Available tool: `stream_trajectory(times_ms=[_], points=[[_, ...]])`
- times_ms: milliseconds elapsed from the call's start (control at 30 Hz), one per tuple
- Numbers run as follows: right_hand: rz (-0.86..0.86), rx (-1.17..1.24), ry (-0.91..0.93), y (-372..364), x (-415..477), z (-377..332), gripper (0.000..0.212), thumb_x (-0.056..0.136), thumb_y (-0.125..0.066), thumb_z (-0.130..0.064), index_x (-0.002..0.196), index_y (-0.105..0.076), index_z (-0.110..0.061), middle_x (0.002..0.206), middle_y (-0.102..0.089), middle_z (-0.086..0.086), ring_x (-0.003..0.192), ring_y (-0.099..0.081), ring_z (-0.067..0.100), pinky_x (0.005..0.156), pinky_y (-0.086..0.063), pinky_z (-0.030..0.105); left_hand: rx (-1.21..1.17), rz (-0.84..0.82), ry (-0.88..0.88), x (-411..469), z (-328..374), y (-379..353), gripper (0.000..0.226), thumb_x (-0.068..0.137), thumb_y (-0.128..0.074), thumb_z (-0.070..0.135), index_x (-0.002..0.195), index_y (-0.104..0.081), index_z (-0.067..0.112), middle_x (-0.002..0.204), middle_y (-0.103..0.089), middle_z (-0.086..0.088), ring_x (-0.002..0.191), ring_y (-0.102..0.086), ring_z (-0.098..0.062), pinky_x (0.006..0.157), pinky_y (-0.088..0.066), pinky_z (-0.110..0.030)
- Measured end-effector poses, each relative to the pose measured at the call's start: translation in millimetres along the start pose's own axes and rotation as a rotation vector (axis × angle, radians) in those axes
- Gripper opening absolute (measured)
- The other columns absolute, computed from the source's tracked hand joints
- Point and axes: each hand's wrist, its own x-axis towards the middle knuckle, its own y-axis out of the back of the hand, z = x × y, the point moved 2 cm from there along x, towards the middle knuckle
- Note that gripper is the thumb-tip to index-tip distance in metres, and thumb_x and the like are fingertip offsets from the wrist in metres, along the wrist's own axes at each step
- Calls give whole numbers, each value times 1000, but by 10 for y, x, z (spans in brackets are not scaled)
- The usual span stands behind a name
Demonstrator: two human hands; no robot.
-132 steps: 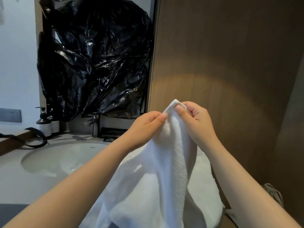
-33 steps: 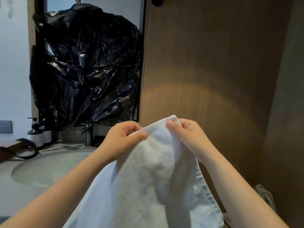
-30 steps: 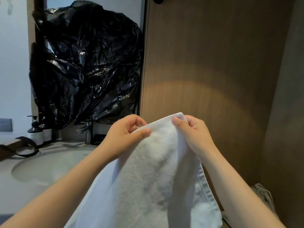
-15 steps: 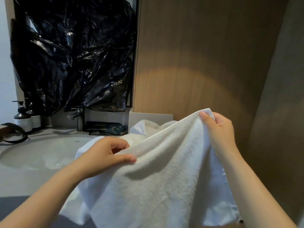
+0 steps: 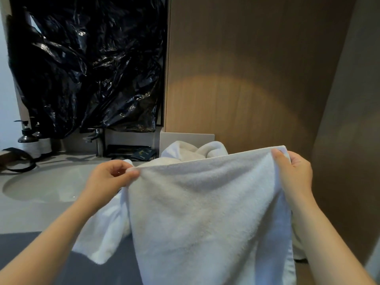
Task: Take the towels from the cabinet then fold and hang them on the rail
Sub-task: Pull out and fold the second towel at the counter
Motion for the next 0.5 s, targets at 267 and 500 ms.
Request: stream_trajectory(times_ms=[267, 500], points=[[75, -113, 57, 160, -304, 198, 47, 94, -58, -27, 56, -36, -11, 51, -30, -2, 51, -26, 11, 53, -22, 30, -270, -1, 258, -100, -8, -210, 21, 86, -71, 19, 85, -73, -2, 82, -65, -30, 75, -54, -28, 76, -47, -42], [229, -179, 170, 117, -559, 240, 43, 95, -55, -27, 61, -42, -5, 56, -39, 14, 57, -34, 31, 50, -28, 36, -239, 72, 105, -410, 255, -371, 18, 93, -62, 26, 88, -71, 11, 78, -57, -30, 70, -47, -25, 67, -40, -37]])
